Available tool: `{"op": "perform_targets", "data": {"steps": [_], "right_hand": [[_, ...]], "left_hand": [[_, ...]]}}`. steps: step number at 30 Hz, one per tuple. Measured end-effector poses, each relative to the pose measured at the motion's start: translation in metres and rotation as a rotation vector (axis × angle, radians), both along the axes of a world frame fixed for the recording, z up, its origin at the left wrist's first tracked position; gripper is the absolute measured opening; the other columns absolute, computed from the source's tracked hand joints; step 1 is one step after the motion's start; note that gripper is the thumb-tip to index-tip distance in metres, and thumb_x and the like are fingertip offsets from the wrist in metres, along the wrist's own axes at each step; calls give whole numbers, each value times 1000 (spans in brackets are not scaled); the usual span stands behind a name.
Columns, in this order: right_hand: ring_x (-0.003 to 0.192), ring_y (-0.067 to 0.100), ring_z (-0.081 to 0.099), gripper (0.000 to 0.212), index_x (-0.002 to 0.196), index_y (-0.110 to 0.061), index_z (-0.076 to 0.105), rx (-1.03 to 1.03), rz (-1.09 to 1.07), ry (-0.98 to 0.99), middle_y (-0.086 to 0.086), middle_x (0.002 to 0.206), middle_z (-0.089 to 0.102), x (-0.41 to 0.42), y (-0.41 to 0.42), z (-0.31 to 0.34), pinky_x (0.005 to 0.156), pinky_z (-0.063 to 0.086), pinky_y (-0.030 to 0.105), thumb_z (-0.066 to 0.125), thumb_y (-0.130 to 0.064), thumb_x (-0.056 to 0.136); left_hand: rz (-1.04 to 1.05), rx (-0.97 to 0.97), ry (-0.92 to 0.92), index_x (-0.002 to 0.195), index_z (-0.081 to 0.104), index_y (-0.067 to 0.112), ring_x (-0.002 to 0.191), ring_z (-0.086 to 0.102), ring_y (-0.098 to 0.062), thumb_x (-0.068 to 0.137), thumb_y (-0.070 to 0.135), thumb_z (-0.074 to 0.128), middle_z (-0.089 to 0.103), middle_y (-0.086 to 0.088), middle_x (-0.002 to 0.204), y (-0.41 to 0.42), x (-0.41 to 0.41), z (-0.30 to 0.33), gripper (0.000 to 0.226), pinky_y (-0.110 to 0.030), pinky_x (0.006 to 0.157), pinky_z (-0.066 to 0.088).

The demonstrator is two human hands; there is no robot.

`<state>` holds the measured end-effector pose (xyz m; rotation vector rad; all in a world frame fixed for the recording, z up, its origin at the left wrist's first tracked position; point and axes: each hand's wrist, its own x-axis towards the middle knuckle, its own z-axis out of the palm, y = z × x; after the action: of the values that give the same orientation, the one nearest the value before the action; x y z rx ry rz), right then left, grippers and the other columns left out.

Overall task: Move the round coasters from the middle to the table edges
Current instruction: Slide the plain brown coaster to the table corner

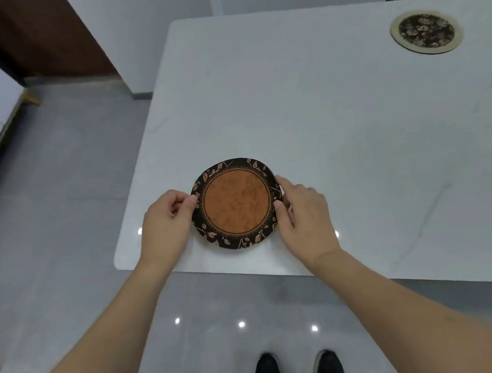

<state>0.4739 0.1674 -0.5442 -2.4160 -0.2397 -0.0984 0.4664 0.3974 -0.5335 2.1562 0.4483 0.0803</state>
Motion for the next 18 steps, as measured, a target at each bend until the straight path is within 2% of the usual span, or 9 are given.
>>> {"op": "perform_targets", "data": {"steps": [3, 7, 10, 12, 15, 18], "right_hand": [[82, 27, 52, 43, 136, -13, 47, -37, 58, -4, 7, 89, 59, -9, 31, 1, 81, 38, 38, 47, -16, 93], [88, 28, 53, 44, 138, -14, 44, -105, 98, 19, 8, 95, 61, -8, 59, 1, 84, 37, 40, 45, -19, 94], [91, 25, 54, 46, 140, -17, 41, -138, 138, 56, 4, 93, 60, -6, 77, -4, 92, 35, 40, 45, -21, 94], [90, 23, 53, 49, 142, -16, 37, -152, 177, 81, 1, 90, 59, -8, 87, -10, 96, 32, 39, 44, -21, 94], [88, 22, 52, 51, 144, -15, 34, -203, 212, 82, -1, 87, 57, -15, 94, -23, 97, 28, 37, 44, -20, 94], [85, 22, 51, 50, 141, -14, 40, -306, 207, -22, -1, 84, 54, -23, 96, -37, 93, 27, 35, 44, -20, 92]], "left_hand": [[29, 5, 17, 78, 65, 22, 69, 61, -23, 91, 31, 62, 66, 0, 71, 33, -13, -3, 16, -37, 69, 51], [48, 35, 7, 71, 61, 25, 55, 47, -6, 91, 29, 62, 55, 7, 60, 66, -20, -11, 20, -28, 57, 40], [75, 103, 15, 71, 58, 24, 51, 46, -4, 91, 31, 61, 53, 8, 58, 85, -23, -19, 21, -27, 54, 37], [71, 180, 45, 74, 58, 23, 57, 50, -6, 91, 33, 59, 57, 5, 60, 97, -25, -25, 21, -30, 60, 41], [-12, 377, 43, 75, 58, 24, 72, 54, -22, 94, 30, 55, 55, 7, 62, 104, -33, -40, 20, -35, 77, 38], [5, 546, -43, 75, 54, 19, 72, 50, -24, 92, 28, 49, 54, 7, 68, 98, -44, -56, 20, -39, 77, 37]]}}
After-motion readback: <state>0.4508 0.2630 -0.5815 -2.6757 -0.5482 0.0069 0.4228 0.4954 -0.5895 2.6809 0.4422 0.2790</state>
